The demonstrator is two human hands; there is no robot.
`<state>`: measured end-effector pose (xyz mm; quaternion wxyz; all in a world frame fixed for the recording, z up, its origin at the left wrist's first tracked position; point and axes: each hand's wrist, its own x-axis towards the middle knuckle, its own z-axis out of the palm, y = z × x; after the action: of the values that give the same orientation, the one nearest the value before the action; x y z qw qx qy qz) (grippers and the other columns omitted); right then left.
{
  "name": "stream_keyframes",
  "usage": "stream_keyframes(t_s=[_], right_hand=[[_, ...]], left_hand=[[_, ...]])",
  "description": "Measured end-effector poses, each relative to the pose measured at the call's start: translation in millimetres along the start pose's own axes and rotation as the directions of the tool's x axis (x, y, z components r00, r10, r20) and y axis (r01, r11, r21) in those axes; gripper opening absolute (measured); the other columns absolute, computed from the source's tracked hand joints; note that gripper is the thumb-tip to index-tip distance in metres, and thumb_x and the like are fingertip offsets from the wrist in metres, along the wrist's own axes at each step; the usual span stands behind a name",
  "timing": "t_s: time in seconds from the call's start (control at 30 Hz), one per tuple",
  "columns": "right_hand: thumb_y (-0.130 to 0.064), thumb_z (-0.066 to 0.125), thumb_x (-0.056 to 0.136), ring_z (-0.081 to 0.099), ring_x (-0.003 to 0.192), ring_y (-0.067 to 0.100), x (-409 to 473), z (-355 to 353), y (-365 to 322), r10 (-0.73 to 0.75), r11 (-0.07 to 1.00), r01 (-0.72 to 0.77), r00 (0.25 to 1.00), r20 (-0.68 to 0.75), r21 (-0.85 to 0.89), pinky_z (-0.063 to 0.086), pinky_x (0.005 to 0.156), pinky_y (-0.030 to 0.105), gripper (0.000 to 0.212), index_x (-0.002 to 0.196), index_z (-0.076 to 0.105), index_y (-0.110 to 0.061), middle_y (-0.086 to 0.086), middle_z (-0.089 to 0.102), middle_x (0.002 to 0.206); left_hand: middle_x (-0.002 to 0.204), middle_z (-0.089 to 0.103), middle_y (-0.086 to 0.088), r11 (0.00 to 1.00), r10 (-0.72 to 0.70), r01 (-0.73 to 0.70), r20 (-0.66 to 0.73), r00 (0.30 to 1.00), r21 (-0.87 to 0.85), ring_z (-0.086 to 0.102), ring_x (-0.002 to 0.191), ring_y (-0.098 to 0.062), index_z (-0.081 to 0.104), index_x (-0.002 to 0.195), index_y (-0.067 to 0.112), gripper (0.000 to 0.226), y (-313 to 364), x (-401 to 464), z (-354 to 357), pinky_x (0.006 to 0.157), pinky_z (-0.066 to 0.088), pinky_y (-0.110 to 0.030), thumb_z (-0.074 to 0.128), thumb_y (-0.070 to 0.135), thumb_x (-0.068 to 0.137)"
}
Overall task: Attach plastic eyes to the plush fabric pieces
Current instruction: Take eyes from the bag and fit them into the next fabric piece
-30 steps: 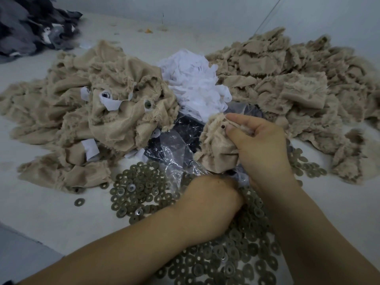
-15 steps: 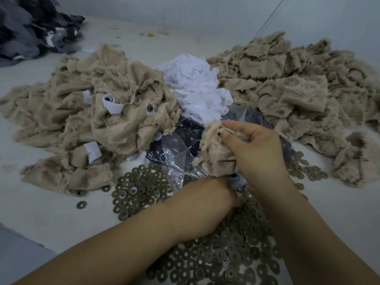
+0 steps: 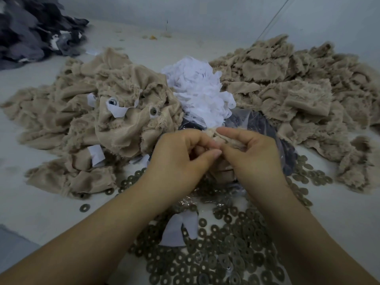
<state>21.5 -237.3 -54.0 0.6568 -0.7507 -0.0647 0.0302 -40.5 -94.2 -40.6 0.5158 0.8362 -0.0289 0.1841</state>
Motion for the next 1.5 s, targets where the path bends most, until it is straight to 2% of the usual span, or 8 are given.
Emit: stream_keyframes(t_s=[0.23, 0.37, 0.47, 0.6, 0.77, 1.07, 1.2, 1.5], right_hand=[[-0.012, 0.082, 0.080, 0.072, 0.083, -0.001, -12, 7, -5, -0.126, 0.992, 0.125, 0.989, 0.078, 0.006, 0.059, 0.073, 0.017, 0.025, 0.091, 0.077, -0.033, -0.013, 0.077, 0.089], [-0.010, 0.080, 0.081, 0.074, 0.087, 0.006, -11, 8, -3, -0.083, 0.996, 0.080, 0.993, 0.081, 0.029, 0.062, 0.079, 0.028, 0.023, 0.092, 0.078, -0.030, -0.006, 0.078, 0.093], [-0.007, 0.076, 0.085, 0.074, 0.089, 0.008, -11, 10, -1, -0.055, 0.997, 0.049, 0.993, 0.104, 0.064, 0.062, 0.080, 0.030, 0.021, 0.098, 0.079, -0.023, -0.005, 0.078, 0.094], [-0.005, 0.066, 0.092, 0.073, 0.091, 0.004, -11, 11, -1, -0.018, 0.995, 0.004, 0.990, 0.142, 0.102, 0.059, 0.078, 0.020, 0.021, 0.098, 0.079, -0.021, -0.007, 0.078, 0.095], [-0.011, 0.066, 0.094, 0.075, 0.092, 0.015, -7, 8, 1, 0.070, 0.972, -0.114, 0.975, 0.209, 0.206, 0.060, 0.075, 0.025, 0.013, 0.100, 0.077, -0.015, 0.003, 0.079, 0.095], [-0.011, 0.064, 0.095, 0.073, 0.101, 0.030, -5, 10, 11, 0.140, 0.948, -0.218, 0.940, 0.311, 0.232, 0.060, 0.083, 0.038, 0.016, 0.095, 0.078, -0.018, 0.011, 0.077, 0.101], [-0.008, 0.059, 0.098, 0.074, 0.099, 0.028, -5, 10, 11, 0.154, 0.933, -0.246, 0.932, 0.327, 0.263, 0.061, 0.077, 0.036, 0.020, 0.098, 0.077, -0.016, 0.010, 0.077, 0.102], [-0.002, 0.054, 0.099, 0.076, 0.090, 0.028, -8, 12, 9, 0.189, 0.884, -0.306, 0.925, 0.330, 0.353, 0.061, 0.071, 0.031, 0.018, 0.105, 0.071, -0.004, 0.015, 0.077, 0.095]], left_hand=[[0.046, 0.059, 0.002, 0.912, -0.243, 0.207, -0.060, 0.968, -0.353, 0.047, 0.037, -0.003, 0.077, 0.079, 0.009, 0.009, -7, 4, 2, 0.040, 0.038, -0.014, 0.072, 0.004, 0.085], [0.053, 0.061, -0.002, 0.905, -0.234, 0.169, -0.124, 0.964, -0.391, 0.049, 0.041, -0.004, 0.076, 0.082, 0.010, 0.008, -13, 3, 7, 0.042, 0.040, -0.015, 0.074, 0.002, 0.082], [0.063, 0.068, 0.004, 0.946, -0.140, 0.070, -0.206, 0.968, -0.315, 0.058, 0.052, -0.002, 0.077, 0.084, 0.013, 0.012, -16, 0, 10, 0.050, 0.047, -0.016, 0.077, 0.002, 0.080], [0.080, 0.072, 0.006, 0.988, 0.146, -0.125, -0.273, 0.951, 0.092, 0.066, 0.078, -0.005, 0.079, 0.088, 0.013, 0.008, -21, -2, 12, 0.074, 0.050, -0.014, 0.077, 0.010, 0.082], [0.087, 0.071, 0.001, 0.933, 0.291, -0.234, -0.190, 0.938, 0.272, 0.064, 0.082, -0.007, 0.077, 0.099, 0.012, 0.015, -25, -3, 8, 0.079, 0.047, -0.013, 0.074, 0.010, 0.084], [0.076, 0.069, 0.009, 0.994, 0.105, -0.106, -0.078, 0.991, -0.006, 0.065, 0.068, -0.001, 0.078, 0.090, 0.012, 0.018, -26, 1, 0, 0.061, 0.053, -0.016, 0.081, 0.002, 0.075], [0.076, 0.071, 0.001, 0.986, -0.025, 0.021, -0.019, 1.000, -0.164, 0.069, 0.060, -0.019, 0.076, 0.078, 0.027, 0.027, -25, 4, 0, 0.049, 0.059, -0.034, 0.082, 0.001, 0.073], [0.076, 0.075, -0.003, 0.960, -0.083, 0.108, 0.106, 0.991, -0.259, 0.072, 0.069, -0.017, 0.079, 0.085, 0.013, 0.022, -29, 9, -5, 0.059, 0.060, -0.031, 0.078, 0.022, 0.065]])
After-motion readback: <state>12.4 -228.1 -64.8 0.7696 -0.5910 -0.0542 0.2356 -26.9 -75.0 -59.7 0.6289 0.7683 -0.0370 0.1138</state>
